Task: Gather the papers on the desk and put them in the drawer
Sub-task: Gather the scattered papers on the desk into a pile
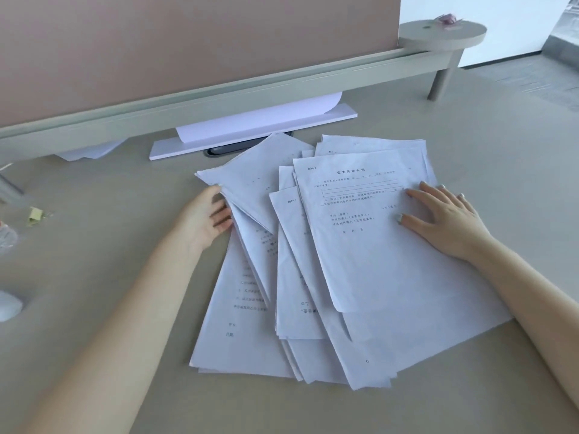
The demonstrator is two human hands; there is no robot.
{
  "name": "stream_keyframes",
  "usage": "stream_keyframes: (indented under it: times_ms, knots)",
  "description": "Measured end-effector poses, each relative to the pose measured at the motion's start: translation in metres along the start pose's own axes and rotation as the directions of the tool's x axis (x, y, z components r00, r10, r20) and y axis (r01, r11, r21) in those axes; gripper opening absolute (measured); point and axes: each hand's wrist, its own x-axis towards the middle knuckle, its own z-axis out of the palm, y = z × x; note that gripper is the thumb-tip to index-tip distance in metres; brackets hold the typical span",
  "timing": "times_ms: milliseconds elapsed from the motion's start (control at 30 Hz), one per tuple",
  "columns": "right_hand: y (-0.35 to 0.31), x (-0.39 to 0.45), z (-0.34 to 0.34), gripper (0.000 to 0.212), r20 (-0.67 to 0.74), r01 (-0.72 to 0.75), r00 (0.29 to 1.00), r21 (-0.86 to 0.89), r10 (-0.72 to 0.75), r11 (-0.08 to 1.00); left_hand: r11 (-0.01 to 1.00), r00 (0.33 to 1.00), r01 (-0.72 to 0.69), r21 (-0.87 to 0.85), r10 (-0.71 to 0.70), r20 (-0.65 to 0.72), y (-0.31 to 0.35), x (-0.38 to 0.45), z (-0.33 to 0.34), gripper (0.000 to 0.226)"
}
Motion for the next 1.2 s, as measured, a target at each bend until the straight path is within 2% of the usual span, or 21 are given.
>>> stream_keyframes:
  times_ms: [33, 100, 167, 233, 267, 300, 367, 467, 533, 600, 700, 800, 900, 967, 1033, 1067, 1100, 1167, 1200]
  knots:
    - [-0.001, -0.003, -0.001, 0.067, -0.002, 0.002, 1.000, 0.006, -0.002, 1.000, 0.996, 0.999, -0.033, 0.088, 0.035, -0.022, 0.003, 0.002, 0.003, 0.012]
    - [-0.001, -0.008, -0.001, 0.066, -0.009, 0.006, 1.000, 0.017, -0.006, 1.000, 0.909, 0.964, -0.211, 0.360, 0.254, -0.075, 0.004, 0.010, 0.008, 0.019]
    - [-0.002, -0.014, -0.001, 0.065, -0.013, 0.004, 1.000, 0.026, -0.003, 1.000, 0.665, 0.852, -0.385, 0.640, 0.523, -0.030, 0.001, 0.015, 0.015, 0.024]
    - [-0.001, -0.020, -0.002, 0.064, -0.015, -0.002, 1.000, 0.031, 0.003, 1.000, 0.439, 0.767, -0.422, 0.794, 0.639, 0.054, -0.003, 0.012, 0.022, 0.023]
    - [-0.001, -0.023, -0.002, 0.064, -0.015, -0.005, 1.000, 0.031, 0.005, 1.000, 0.386, 0.750, -0.424, 0.819, 0.656, 0.080, -0.004, 0.010, 0.026, 0.021]
    - [-0.001, -0.025, -0.003, 0.063, -0.015, -0.007, 1.000, 0.033, 0.008, 0.999, 0.370, 0.748, -0.439, 0.819, 0.655, 0.105, -0.005, 0.009, 0.030, 0.023]
    - [0.000, -0.027, -0.003, 0.062, -0.016, -0.009, 1.000, 0.046, 0.009, 0.999, 0.408, 0.760, -0.481, 0.776, 0.635, 0.138, -0.005, 0.010, 0.035, 0.034]
    - [-0.001, -0.027, -0.005, 0.062, -0.040, -0.014, 0.999, 0.104, 0.019, 0.994, 0.617, 0.834, -0.473, 0.629, 0.543, 0.095, 0.006, 0.009, 0.025, 0.028]
    - [-0.001, -0.028, -0.008, 0.067, -0.048, -0.035, 0.998, 0.227, 0.047, 0.973, 0.768, 0.892, -0.407, 0.495, 0.451, 0.033, 0.013, 0.009, 0.011, 0.017]
    - [0.002, -0.031, -0.013, 0.073, -0.020, -0.054, 0.998, 0.372, 0.066, 0.927, 0.868, 0.945, -0.311, 0.387, 0.327, 0.025, 0.020, 0.006, -0.006, 0.012]
    - [0.006, -0.036, -0.017, 0.075, 0.037, -0.068, 0.998, 0.411, 0.058, 0.909, 0.899, 0.979, -0.195, 0.391, 0.152, 0.139, 0.030, -0.003, -0.032, 0.009]
    - [0.004, -0.039, -0.014, 0.070, 0.053, -0.041, 0.998, 0.250, 0.029, 0.967, 0.869, 0.977, -0.160, 0.469, 0.072, 0.200, 0.020, -0.011, -0.038, 0.009]
    - [0.001, -0.040, -0.010, 0.067, 0.051, -0.025, 0.999, 0.134, 0.018, 0.991, 0.837, 0.965, -0.251, 0.486, 0.180, 0.189, -0.005, -0.022, -0.017, 0.020]
    - [0.001, -0.041, -0.009, 0.067, 0.048, -0.030, 0.999, 0.113, 0.025, 0.993, 0.734, 0.920, -0.388, 0.557, 0.340, 0.193, -0.023, -0.027, 0.002, 0.030]
    - [0.000, -0.044, -0.009, 0.068, 0.026, -0.040, 0.999, 0.119, 0.037, 0.992, 0.592, 0.839, -0.483, 0.645, 0.524, 0.148, -0.035, -0.035, 0.014, 0.030]
    - [0.000, -0.045, -0.008, 0.070, 0.011, -0.049, 0.999, 0.122, 0.048, 0.991, 0.506, 0.799, -0.483, 0.715, 0.588, 0.124, -0.039, -0.037, 0.014, 0.024]
    - [-0.001, -0.046, -0.007, 0.072, -0.006, -0.060, 0.998, 0.124, 0.061, 0.990, 0.416, 0.792, -0.432, 0.800, 0.600, 0.116, -0.043, -0.037, 0.012, 0.021]
    - [-0.002, -0.048, -0.004, 0.076, -0.032, -0.081, 0.996, 0.118, 0.085, 0.990, 0.270, 0.878, -0.277, 0.922, 0.461, 0.128, -0.051, -0.035, 0.002, 0.048]
    - [-0.002, -0.048, -0.004, 0.076, -0.039, -0.090, 0.995, 0.110, 0.095, 0.990, 0.265, 0.916, -0.243, 0.933, 0.379, 0.131, -0.053, -0.035, -0.003, 0.055]
